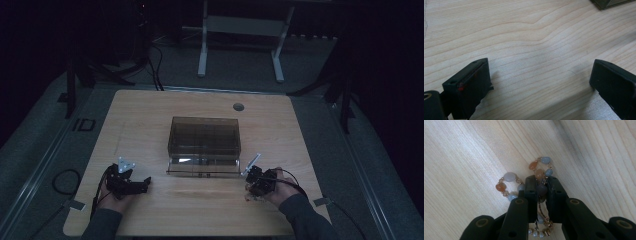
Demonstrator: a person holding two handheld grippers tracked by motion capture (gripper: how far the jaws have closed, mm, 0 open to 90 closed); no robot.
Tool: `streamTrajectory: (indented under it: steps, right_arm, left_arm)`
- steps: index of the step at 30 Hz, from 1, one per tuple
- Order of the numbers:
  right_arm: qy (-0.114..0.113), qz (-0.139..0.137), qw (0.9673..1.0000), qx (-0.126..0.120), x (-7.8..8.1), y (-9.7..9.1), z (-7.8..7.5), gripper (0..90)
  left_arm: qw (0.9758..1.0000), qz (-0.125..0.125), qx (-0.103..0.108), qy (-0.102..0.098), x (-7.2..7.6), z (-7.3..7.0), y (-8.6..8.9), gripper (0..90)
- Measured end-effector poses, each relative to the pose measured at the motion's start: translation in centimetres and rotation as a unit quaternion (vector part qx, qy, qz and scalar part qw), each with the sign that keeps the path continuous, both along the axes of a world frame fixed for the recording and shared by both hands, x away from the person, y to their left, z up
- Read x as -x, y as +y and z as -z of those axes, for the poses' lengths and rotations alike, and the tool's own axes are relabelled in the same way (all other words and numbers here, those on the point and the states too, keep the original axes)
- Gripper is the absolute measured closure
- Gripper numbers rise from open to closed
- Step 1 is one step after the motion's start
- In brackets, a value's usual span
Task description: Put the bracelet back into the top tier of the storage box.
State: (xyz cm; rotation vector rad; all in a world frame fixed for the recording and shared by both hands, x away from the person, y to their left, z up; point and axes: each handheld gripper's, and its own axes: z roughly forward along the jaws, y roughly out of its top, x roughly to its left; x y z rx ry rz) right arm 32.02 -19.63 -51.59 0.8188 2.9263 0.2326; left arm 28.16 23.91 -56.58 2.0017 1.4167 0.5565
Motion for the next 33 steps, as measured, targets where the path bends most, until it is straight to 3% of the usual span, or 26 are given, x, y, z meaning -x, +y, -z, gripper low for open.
streamTrajectory:
  steps: [6, 12, 33]
  right_arm:
    - [0.017, 0.012, 0.9997, -0.015, -0.2, -0.4, -0.7, 82.4]
    - [0.016, 0.016, 0.9994, -0.025, -0.3, -0.9, -1.5, 82.4]
    - [0.016, -0.004, 0.9998, -0.013, -0.4, -1.2, -5.0, 82.4]
  left_arm:
    - [1.0000, 0.000, -0.001, 0.000, 0.0, 0.0, 0.0, 3.6]
    - [1.0000, 0.000, 0.000, 0.000, 0.0, 0.0, 0.0, 3.6]
    - [1.0000, 0.001, -0.001, 0.001, 0.0, 0.0, 0.0, 3.6]
